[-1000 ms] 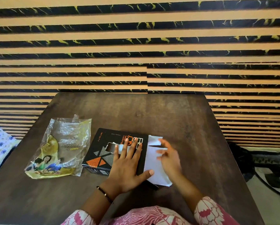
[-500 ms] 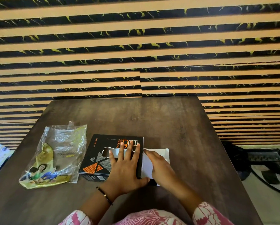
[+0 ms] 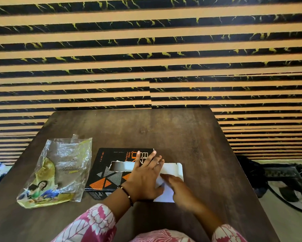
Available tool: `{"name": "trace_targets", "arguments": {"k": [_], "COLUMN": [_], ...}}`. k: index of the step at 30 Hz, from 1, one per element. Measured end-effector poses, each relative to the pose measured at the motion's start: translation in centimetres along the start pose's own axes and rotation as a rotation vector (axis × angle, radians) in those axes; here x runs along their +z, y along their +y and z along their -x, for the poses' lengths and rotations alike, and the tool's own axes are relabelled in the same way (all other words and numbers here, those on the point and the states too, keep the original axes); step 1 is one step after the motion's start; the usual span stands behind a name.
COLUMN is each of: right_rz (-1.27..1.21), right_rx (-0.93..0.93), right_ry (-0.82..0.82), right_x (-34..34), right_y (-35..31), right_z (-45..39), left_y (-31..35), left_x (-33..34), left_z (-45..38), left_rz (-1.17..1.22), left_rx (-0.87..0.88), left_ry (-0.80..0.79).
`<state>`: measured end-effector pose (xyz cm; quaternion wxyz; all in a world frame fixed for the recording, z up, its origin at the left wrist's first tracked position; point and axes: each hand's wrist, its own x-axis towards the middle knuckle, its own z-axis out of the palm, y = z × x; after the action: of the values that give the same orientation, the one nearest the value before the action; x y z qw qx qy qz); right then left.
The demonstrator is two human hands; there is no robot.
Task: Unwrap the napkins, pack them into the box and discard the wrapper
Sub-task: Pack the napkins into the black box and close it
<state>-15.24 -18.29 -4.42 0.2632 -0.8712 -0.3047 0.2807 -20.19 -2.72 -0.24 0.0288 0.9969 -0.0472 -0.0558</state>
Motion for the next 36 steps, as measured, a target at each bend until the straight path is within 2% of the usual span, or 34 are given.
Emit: {"name": "trace_targets", "arguments": {"k": [3, 5, 8, 11, 17, 20, 26, 29, 34, 36], "right_rz": [-0.105, -0.046, 0.043, -0.207, -0.408, -0.528, -0.66, -0.726, -0.855, -0.894], "right_rx": [0.03, 0.053, 0.142, 0.355, 0.221, 0.144, 0.159, 0.197, 0.105, 0.094], "right_ry": [0.086, 0.155, 0.358, 0.445, 0.369, 0.396, 0.391, 0.312, 0.135, 0.111], "right_x": [0.6, 0.9, 1.0, 0.7, 1.5, 1.5, 1.7, 2.5, 2.4, 2.4], "right_y": [1.1, 1.4, 1.5, 2.0, 0.2, -0.8, -1.5, -2.7, -5.2, -5.7], "right_z": [0.7, 0.8, 0.8, 1.0, 0.9, 0.7, 0.7, 0.5, 0.7, 0.8], "left_y": [0.1, 0.1, 0.0, 0.0, -0.2, -0.2, 0.0, -0.1, -0.2, -0.2], "left_x": [0.3, 0.5, 0.5, 0.5, 0.9, 1.0, 1.0, 0.9, 0.9, 0.9], "left_z": [0.0, 0.1, 0.3, 0.4, 0.3, 0.3, 0.5, 0.6, 1.0, 1.1], "left_rz": [0.034, 0.042, 0.081, 0.125, 0.139, 0.178, 0.263, 0.358, 0.455, 0.462], "left_rx": [-0.06, -0.077, -0.102, -0.108, -0.092, -0.126, -0.241, -0.249, -0.238, -0.229], "left_ry": [0.023, 0.045, 0.079, 0.106, 0.128, 0.168, 0.271, 0.303, 0.365, 0.361]}}
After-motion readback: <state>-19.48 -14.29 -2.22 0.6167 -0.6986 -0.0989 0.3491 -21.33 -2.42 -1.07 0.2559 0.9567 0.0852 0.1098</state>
